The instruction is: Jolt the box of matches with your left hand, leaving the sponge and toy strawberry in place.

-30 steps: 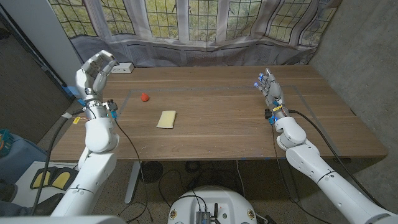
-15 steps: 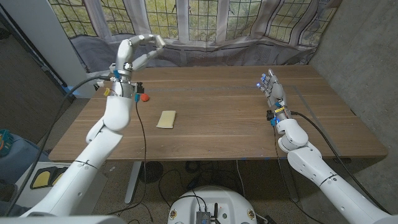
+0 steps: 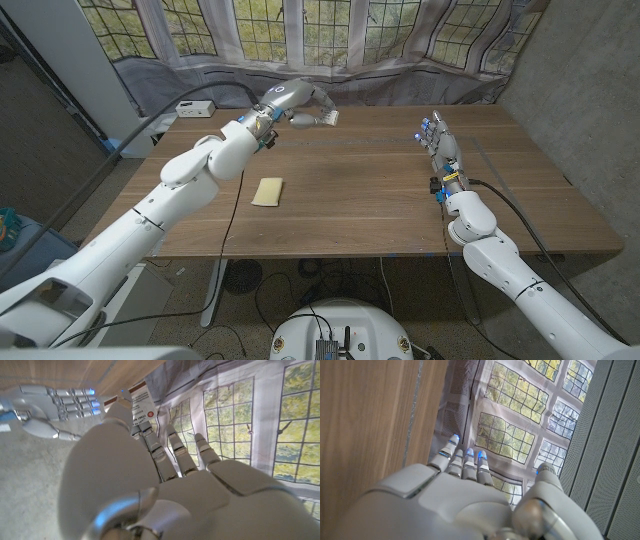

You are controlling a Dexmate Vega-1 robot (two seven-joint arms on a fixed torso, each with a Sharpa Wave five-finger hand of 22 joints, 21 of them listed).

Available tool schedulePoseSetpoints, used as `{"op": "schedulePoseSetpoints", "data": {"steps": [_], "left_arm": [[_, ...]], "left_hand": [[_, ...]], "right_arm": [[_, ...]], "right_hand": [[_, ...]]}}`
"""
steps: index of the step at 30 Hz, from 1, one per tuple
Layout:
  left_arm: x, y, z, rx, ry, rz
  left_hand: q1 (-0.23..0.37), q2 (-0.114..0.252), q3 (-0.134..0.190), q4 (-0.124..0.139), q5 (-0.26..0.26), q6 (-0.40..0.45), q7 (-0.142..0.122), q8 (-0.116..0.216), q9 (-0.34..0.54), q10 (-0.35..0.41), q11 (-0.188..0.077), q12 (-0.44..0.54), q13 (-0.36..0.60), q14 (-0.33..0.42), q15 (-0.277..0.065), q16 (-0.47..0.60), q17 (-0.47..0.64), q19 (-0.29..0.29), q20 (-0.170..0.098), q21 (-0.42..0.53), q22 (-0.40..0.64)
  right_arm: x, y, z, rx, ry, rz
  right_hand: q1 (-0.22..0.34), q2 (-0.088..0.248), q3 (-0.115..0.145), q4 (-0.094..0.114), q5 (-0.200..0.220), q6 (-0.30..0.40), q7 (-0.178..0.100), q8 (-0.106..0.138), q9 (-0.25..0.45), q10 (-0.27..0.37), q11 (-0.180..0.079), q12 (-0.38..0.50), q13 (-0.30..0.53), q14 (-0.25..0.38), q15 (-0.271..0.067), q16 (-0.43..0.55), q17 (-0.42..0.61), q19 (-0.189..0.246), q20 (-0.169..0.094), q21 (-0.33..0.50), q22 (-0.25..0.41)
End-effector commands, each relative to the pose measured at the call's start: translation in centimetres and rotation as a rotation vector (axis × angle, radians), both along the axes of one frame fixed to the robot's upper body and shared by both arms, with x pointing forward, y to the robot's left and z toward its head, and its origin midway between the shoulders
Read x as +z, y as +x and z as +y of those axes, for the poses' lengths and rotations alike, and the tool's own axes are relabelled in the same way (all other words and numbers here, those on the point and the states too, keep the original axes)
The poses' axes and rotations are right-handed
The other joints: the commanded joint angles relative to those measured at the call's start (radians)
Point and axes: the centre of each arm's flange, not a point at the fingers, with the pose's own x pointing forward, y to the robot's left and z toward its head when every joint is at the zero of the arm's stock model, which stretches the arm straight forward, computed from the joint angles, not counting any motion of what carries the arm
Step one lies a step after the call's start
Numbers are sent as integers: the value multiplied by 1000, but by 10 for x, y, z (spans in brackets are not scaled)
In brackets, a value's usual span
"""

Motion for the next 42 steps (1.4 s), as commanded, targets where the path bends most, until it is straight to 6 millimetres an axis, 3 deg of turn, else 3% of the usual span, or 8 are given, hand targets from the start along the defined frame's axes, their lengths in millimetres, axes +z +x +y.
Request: {"op": "schedulePoseSetpoints", "data": {"steps": [1,9,15,26,28,29,33,42], "left_arm": [[-11,18,-13,192,201,13],[-12,18,23,-110,-146,71],[-10,4,60,-308,-414,94],[-18,-25,152,-410,-788,104],[-27,-32,181,-437,-916,94],[-27,-33,181,-439,-918,95],[-49,-45,223,-512,-1137,66],[-108,-70,275,-354,-1480,-150]], "left_hand": [[4,15,-4,2,7,28,-17,-2,6,48,-43,1,28,-6,-125,0,2,-8,7,1,2],[-3,25,-4,7,8,49,-12,5,5,59,-45,4,37,5,-116,8,4,7,8,11,2],[-2,25,-3,6,8,51,-12,5,5,63,-45,6,41,10,-114,8,4,15,11,15,2],[-8,23,-3,7,8,43,-13,1,5,64,-44,5,45,17,-108,9,3,16,11,16,2],[-8,22,-3,7,8,42,-12,0,5,62,-44,4,44,17,-108,8,3,16,11,16,2],[-9,22,-3,7,8,42,-13,0,5,62,-44,3,44,18,-107,8,3,17,10,16,2],[-11,23,-2,7,8,38,-12,-2,5,62,-44,3,47,20,-107,8,2,18,3,17,2],[-16,25,0,9,7,34,-16,-4,5,57,-45,-1,50,27,-106,9,3,33,-8,22,3]], "right_arm": [[-1,1,0,-4,-2,7],[-1,1,1,-6,-4,8],[-2,2,2,-4,-2,10],[0,10,7,17,-16,15],[2,13,9,23,-20,15],[2,13,9,24,-20,15],[4,17,12,34,-26,18],[5,23,15,47,-32,29]], "right_hand": [[5,4,-3,0,3,9,-1,-1,3,9,2,-2,6,7,3,1,2,10,1,0,4],[5,5,-2,1,3,9,-1,-1,3,10,3,-2,6,7,2,1,2,10,1,0,4],[5,5,-2,1,3,9,-1,-1,3,10,3,-3,6,7,2,1,2,10,2,0,4],[5,4,-2,0,3,9,-1,-1,3,9,4,-3,6,8,2,1,2,10,1,0,4],[5,5,-3,1,3,9,-2,-1,3,9,4,-3,6,7,2,1,2,11,2,0,4],[4,4,-3,1,3,9,-2,-1,3,9,5,-3,6,8,3,1,2,10,2,-1,4],[5,5,-2,1,3,9,-2,-1,3,9,3,-3,6,7,3,1,2,10,2,-1,4],[4,5,-2,1,3,9,-1,-1,3,9,3,-3,6,7,3,0,2,10,1,-1,4]]}}
